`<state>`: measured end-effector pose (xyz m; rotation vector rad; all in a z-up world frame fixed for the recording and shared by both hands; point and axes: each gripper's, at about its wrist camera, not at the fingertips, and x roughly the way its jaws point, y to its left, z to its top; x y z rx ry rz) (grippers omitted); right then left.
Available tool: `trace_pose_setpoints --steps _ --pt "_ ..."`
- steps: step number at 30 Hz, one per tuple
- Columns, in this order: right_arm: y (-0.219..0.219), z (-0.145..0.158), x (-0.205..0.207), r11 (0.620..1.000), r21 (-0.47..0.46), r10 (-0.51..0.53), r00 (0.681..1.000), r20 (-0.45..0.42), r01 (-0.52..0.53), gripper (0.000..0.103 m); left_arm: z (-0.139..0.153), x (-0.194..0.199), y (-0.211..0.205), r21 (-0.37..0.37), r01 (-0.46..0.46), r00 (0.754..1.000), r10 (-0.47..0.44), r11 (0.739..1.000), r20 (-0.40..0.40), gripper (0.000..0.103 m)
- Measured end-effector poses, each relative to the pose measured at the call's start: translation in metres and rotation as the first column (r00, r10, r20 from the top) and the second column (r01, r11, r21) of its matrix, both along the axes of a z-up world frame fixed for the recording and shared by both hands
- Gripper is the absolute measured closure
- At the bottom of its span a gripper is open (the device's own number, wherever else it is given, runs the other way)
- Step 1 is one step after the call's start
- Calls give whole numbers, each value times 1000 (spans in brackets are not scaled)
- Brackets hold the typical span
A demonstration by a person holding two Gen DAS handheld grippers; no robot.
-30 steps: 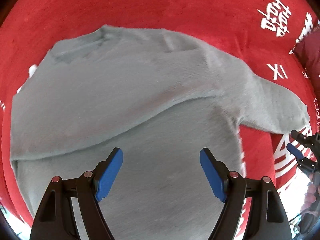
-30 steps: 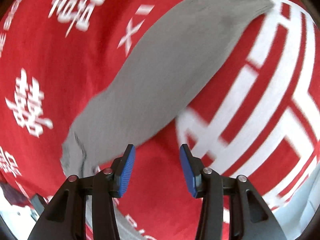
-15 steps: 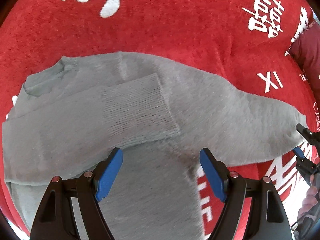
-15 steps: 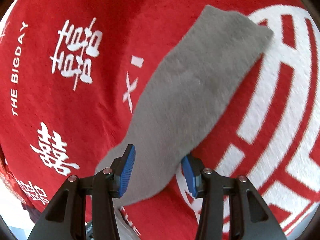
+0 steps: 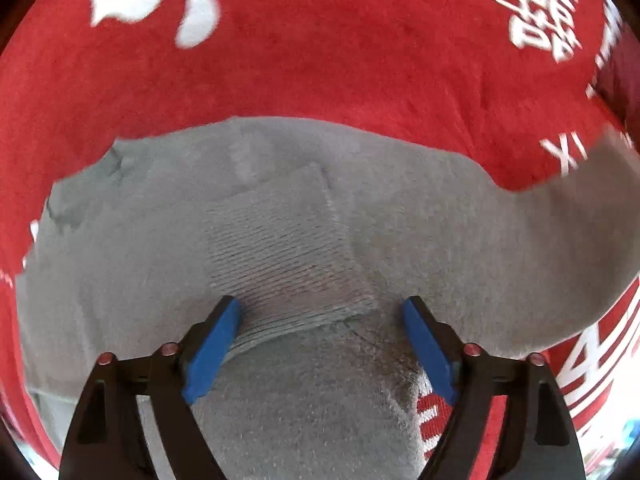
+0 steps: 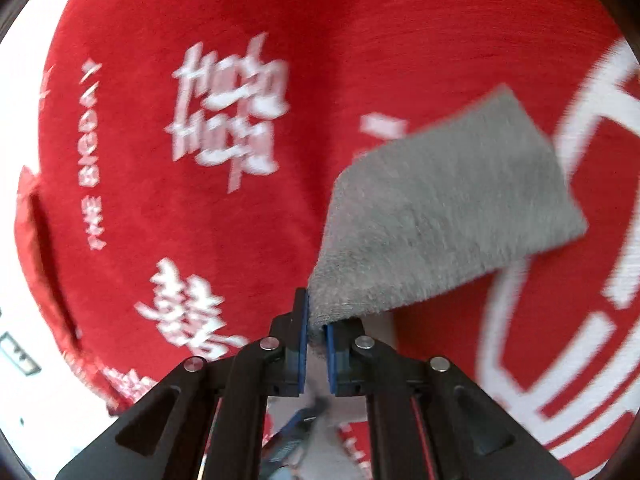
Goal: Fold small clothes
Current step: 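Fold the held sleeve across the body with the right tool, then release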
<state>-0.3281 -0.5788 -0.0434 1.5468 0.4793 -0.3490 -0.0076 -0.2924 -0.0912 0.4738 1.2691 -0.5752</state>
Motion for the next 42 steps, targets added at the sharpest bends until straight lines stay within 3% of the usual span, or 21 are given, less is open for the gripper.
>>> trace_pose_setpoints --steps 2,4,8,15,18,20,21,24,27,28,29,34,37,40,42 --pt "7 9 16 999 -6 35 999 42 -34 95 1 1 -1 -14 1 1000 -1 1000 -15 19" --pt "16 21 40 996 -22 86 993 84 -85 95 13 5 10 -78 -28 999 25 997 -31 19" --pt "40 42 84 979 -71 199 972 127 -191 95 50 13 49 -188 -55 998 62 981 33 19" --pt "121 59 179 889 -163 450 882 142 -428 95 67 42 141 -183 -140 989 148 973 29 19" --pt "174 58 219 797 -226 586 808 66 -560 94 66 54 186 -159 -211 975 220 964 40 19" --pt "212 51 242 716 -257 668 744 -17 -649 94 65 59 215 -139 -260 961 270 955 59 19" --pt "236 43 254 667 -261 709 702 -67 -698 93 63 61 227 -127 -281 955 291 951 65 19" --pt "282 19 274 571 -244 767 615 -180 -784 91 56 70 257 -91 -331 939 337 939 65 19" --pt "309 -20 282 534 -141 780 550 -298 -834 84 45 73 279 -49 -363 929 366 930 59 19" --pt "312 -29 281 539 -110 774 543 -327 -835 64 39 74 282 -38 -373 925 375 927 54 19" --pt "311 -32 278 557 -93 768 555 -321 -825 55 36 73 286 -31 -386 921 387 922 46 19" --pt "279 -28 261 719 -63 654 704 -276 -693 52 27 71 300 -41 -405 914 406 913 14 19" --pt "264 -43 262 787 35 604 758 -247 -616 54 26 79 304 -51 -412 911 413 910 -1 19" --pt "265 -45 275 800 41 591 774 -228 -599 96 30 82 315 -68 -420 907 421 905 -6 19" --pt "275 -31 287 789 -12 603 776 -185 -615 96 31 84 323 -71 -430 903 430 900 -4 19"
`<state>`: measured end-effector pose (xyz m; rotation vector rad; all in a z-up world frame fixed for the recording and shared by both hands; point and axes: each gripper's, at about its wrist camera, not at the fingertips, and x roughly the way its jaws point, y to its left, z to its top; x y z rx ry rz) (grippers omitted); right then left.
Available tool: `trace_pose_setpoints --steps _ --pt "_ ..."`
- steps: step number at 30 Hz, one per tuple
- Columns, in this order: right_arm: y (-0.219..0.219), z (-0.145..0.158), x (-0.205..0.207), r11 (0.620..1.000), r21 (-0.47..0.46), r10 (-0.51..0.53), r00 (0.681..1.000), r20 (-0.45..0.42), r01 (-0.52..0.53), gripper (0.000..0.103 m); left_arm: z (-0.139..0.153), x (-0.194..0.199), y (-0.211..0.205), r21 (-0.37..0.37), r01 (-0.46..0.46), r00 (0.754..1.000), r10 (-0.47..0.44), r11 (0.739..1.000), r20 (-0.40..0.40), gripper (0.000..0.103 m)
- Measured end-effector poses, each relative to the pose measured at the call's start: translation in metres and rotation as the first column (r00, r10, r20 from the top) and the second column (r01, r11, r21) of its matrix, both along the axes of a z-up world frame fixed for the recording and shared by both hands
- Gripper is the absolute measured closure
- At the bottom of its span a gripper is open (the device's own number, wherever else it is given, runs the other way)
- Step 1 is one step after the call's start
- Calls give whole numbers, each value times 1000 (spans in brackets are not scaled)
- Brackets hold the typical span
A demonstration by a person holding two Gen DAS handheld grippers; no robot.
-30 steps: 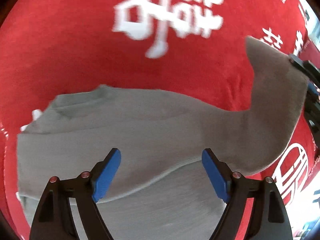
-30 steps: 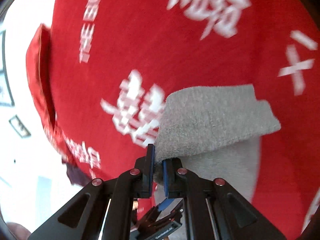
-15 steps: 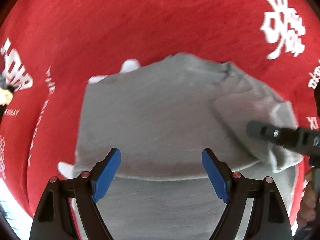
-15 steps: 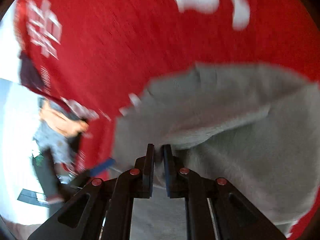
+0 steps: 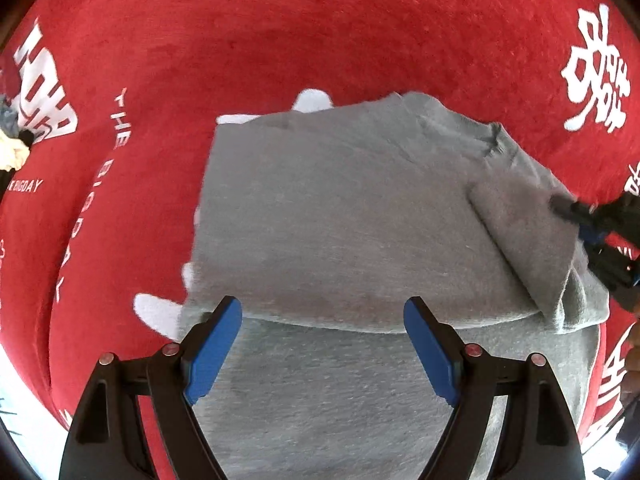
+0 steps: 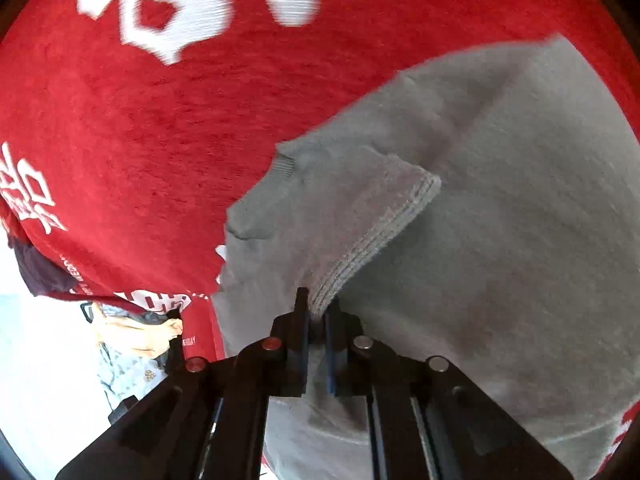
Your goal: Fold small clothes
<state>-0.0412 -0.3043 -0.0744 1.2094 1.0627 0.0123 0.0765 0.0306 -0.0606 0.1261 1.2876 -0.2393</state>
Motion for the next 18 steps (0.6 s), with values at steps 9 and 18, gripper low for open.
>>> trace_pose_setpoints --steps 9,18 --pt "121 33 68 861 -282 444 896 8 -424 92 7 8 51 22 -97 995 97 995 22 19" --pt "138 36 23 764 -351 530 837 -139 -542 51 11 10 59 12 -104 995 104 995 4 19"
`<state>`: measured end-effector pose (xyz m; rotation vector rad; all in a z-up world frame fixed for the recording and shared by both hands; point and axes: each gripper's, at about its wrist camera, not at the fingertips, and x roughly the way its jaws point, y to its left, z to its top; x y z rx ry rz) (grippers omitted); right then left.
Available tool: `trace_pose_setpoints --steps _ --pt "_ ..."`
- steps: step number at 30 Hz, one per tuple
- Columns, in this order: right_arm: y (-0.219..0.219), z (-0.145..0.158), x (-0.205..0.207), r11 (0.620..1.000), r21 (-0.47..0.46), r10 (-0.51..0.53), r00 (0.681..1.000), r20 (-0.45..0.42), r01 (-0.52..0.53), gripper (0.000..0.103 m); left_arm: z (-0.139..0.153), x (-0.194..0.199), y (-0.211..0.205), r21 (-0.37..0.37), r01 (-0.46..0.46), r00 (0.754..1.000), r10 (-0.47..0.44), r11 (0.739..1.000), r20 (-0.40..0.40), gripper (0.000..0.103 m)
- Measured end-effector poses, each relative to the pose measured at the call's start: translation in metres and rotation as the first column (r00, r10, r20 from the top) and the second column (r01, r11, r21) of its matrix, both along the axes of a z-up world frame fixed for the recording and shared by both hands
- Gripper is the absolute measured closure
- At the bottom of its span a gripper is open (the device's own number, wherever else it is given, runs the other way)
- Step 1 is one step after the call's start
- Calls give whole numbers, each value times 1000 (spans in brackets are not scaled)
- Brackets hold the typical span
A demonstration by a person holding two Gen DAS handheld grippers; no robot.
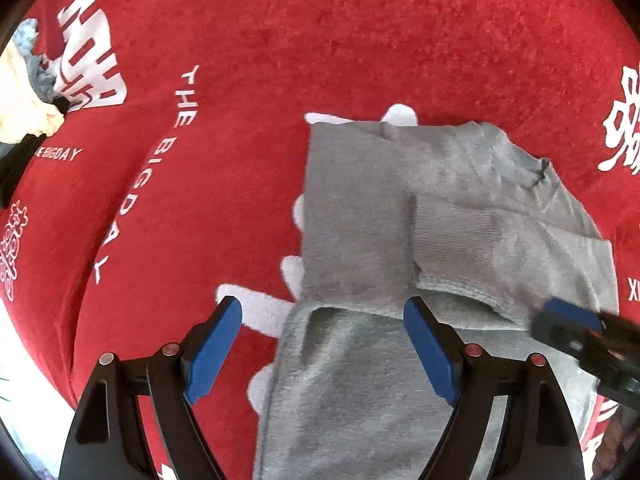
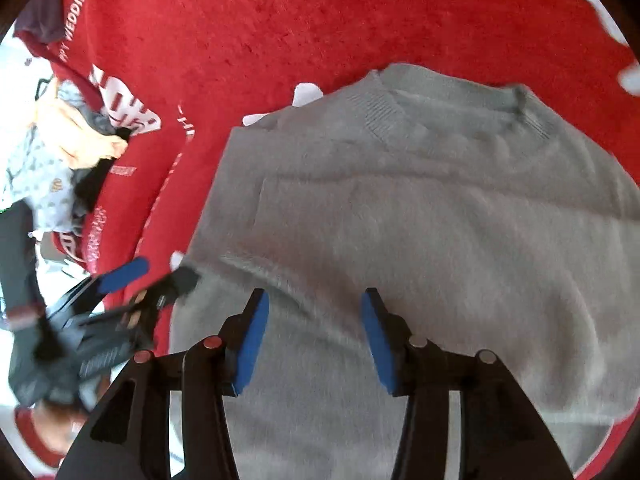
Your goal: Fold small clothes
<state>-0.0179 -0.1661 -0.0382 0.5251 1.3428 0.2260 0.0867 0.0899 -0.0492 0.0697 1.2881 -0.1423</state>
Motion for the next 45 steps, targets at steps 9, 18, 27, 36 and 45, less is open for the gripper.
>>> trace_pose_setpoints --steps 9,18,27,36,45 --pt "-163 -11 -130 817 -28 -571 802 -176 575 51 1 15 -65 -42 108 994 -109 993 -17 19" --pt "-214 -40 -156 623 129 -736 634 -236 771 90 -37 20 -101 101 138 989 -131 985 -72 19" --pt "-215 -23 -156 793 -94 -609 776 -164 602 74 -35 13 -86 104 142 987 -132 984 -94 11" --pt "-177 5 -152 891 -165 -447 882 -149 424 61 -20 -4 -86 120 175 976 -157 977 -150 11" --pt "-142 0 -165 912 -140 -408 892 -195 387 61 -8 -25 -99 119 229 964 -208 966 -164 11"
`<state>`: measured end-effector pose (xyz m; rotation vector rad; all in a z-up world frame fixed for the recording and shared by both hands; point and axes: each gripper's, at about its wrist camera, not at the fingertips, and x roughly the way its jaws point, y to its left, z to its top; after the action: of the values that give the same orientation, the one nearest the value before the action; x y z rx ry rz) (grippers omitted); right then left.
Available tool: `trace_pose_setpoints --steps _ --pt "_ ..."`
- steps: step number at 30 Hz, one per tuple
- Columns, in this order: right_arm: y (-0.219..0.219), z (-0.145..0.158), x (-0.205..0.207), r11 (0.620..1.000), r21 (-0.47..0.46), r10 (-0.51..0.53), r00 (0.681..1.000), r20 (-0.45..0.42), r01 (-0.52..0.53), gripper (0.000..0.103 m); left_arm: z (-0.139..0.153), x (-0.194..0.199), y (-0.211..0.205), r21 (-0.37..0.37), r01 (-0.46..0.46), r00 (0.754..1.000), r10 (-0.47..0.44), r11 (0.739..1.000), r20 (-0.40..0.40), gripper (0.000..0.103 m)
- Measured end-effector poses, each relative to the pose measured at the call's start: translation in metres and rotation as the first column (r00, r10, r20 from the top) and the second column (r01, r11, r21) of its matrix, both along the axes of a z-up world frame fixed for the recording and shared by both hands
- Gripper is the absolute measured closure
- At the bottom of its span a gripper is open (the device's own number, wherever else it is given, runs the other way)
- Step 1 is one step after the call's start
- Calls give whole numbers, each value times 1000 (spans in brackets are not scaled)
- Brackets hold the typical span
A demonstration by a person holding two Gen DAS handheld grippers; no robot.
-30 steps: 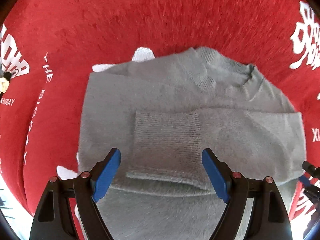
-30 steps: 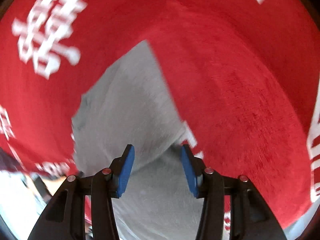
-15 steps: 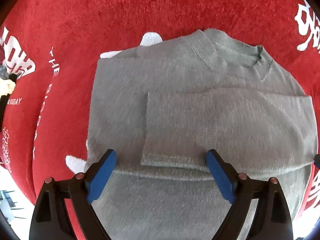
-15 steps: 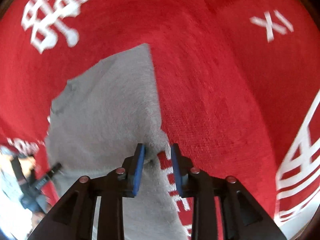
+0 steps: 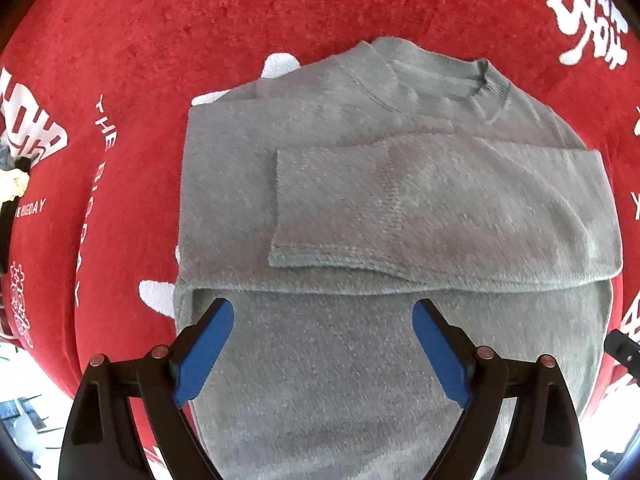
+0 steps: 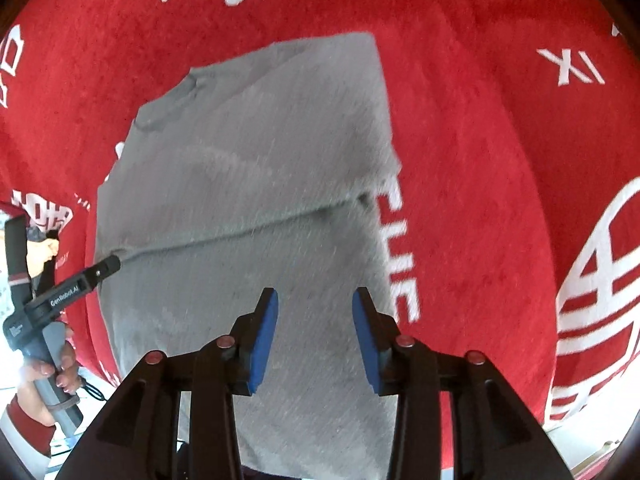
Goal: Fold small clothes
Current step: 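Move both tools toward the sweatshirt hem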
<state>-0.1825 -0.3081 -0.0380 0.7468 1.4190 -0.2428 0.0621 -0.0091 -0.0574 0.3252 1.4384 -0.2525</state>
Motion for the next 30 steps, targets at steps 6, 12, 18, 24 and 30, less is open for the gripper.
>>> trace_pose_setpoints --steps 6,12,18,24,30 --pt "9 2 -7 1000 -1 21 1000 -7 -21 61 -1 -12 -5 6 25 1000 -25 1000 -16 11" --pt "10 8 -14 999 -7 41 999 -3 -41 49 4 -28 -13 2 45 999 -45 999 -26 11" --pt "13 8 -18 998 -7 68 998 -2 -68 48 7 -50 -25 10 76 996 -76 997 -38 11" --pt "12 7 -25 996 -8 93 996 -15 -93 48 8 -72 -38 2 87 993 -87 996 -78 11" --pt "10 4 -31 990 14 138 990 -29 -138 43 16 -93 -45 17 63 995 -61 998 -77 11"
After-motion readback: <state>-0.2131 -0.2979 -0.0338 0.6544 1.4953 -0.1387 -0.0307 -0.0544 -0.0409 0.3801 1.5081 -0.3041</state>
